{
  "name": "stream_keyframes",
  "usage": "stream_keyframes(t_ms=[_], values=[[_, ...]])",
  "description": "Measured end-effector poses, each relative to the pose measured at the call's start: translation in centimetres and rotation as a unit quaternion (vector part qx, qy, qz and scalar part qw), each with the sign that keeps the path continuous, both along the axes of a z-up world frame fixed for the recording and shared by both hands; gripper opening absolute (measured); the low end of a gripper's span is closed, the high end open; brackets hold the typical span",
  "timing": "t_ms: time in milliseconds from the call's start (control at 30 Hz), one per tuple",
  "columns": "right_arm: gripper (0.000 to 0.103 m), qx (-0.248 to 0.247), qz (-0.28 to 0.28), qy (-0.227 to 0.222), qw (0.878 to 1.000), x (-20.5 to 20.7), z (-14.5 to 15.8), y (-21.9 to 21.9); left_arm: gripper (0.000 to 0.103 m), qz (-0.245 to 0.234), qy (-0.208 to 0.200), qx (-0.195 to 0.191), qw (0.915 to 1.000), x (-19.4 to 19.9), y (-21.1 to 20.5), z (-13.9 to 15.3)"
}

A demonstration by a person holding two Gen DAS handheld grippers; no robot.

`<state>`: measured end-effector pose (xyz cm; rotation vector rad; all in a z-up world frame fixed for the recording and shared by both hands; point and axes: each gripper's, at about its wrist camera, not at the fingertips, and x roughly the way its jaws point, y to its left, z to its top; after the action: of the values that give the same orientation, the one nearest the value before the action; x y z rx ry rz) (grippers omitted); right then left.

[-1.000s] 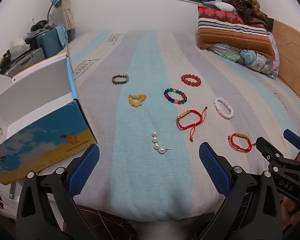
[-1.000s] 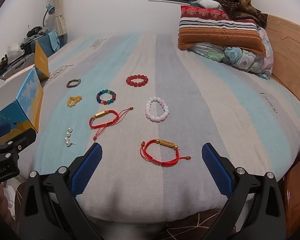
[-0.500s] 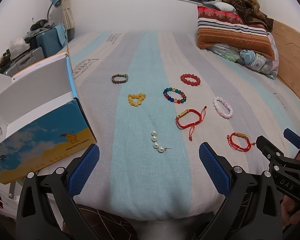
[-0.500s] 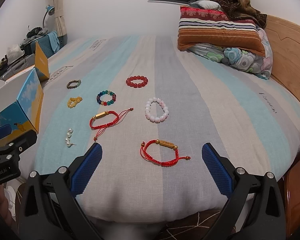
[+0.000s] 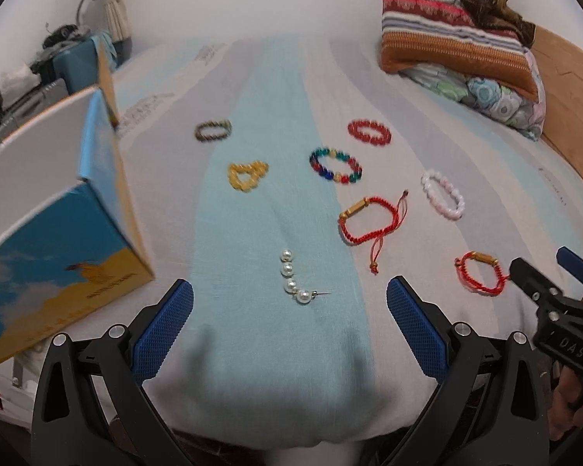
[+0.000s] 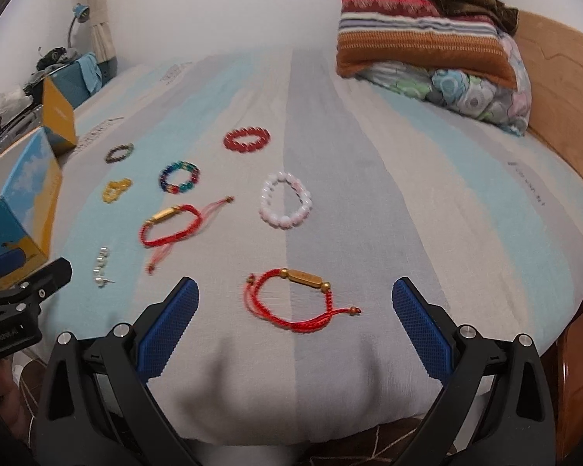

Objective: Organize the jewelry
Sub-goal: 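Grasp the pearl earrings with the left tool while the right tool grasps the red cord bracelet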

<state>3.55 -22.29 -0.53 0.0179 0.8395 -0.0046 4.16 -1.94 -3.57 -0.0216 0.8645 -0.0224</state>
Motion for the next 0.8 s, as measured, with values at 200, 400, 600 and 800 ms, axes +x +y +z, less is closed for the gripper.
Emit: stream_keyframes(t_ms=[200, 400, 600, 800], values=[[0.096, 0.0, -0.007, 0.032, 0.999, 2.5, -3.1, -1.3, 0.097, -0.006, 0.036, -0.004, 0.9993, 3.2, -0.4, -3.9], [0.096, 0.002, -0.008, 0.06, 0.998, 4.4, -5.8, -1.8, 0.097, -0.007, 0.039, 0.005, 0.9992, 5.1, -0.4, -6.3], [0.086, 0.017, -0.009, 0.077, 0.997, 4.9, -7.2, -2.1, 0.08, -0.016, 0.025, 0.02, 0.9994, 4.7, -0.7, -6.2], [0.063, 0.024, -0.001, 0.077, 0.997, 4.6, -7.0, -2.1, 0.044, -0.028, 0.032, 0.002, 0.9991, 4.5, -0.7, -5.8]])
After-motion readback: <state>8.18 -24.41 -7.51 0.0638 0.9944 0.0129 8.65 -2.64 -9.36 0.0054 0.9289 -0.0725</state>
